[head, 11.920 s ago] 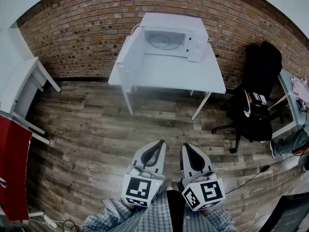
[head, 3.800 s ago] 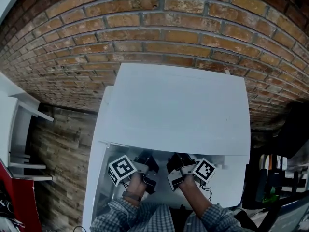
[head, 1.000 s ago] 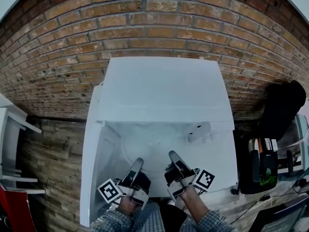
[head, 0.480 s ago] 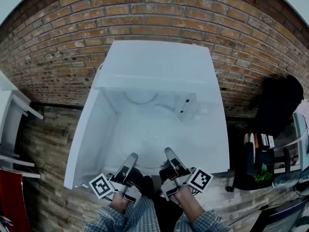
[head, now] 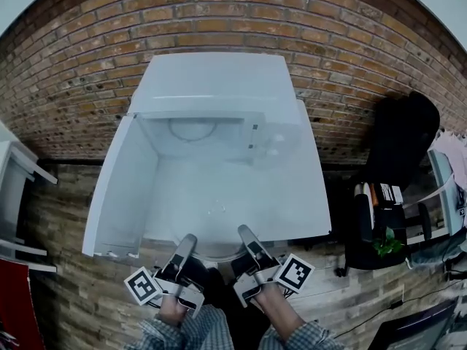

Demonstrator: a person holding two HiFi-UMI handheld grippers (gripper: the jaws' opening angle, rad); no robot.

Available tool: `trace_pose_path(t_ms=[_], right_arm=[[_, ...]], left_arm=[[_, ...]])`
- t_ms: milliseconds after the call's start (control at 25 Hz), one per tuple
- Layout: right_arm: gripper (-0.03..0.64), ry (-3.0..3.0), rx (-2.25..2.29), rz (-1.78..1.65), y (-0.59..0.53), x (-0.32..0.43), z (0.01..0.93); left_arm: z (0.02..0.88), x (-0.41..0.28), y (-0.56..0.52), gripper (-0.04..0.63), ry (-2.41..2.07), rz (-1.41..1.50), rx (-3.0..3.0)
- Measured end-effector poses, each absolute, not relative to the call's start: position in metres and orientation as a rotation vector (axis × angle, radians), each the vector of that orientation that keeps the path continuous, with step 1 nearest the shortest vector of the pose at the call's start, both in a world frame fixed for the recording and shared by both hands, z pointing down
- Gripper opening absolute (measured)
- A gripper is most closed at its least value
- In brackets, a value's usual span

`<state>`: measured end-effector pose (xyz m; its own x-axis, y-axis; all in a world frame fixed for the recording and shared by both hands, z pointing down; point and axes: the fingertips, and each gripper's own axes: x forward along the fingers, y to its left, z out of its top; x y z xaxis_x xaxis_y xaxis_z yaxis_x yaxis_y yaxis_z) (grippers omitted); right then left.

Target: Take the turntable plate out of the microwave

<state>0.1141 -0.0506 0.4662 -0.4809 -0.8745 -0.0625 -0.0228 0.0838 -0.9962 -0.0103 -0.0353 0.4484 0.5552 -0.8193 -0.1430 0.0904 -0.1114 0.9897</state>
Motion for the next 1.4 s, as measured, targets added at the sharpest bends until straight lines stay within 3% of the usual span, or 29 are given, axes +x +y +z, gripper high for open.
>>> trace_pose_path(t_ms=[1400], right_arm=[[0.048, 1.621, -0.959, -1.33, -0.052, 0.098, 0.414]], left_arm=[[0.396, -0.028, -0.052, 0.049, -0.485, -0.849, 1.563]])
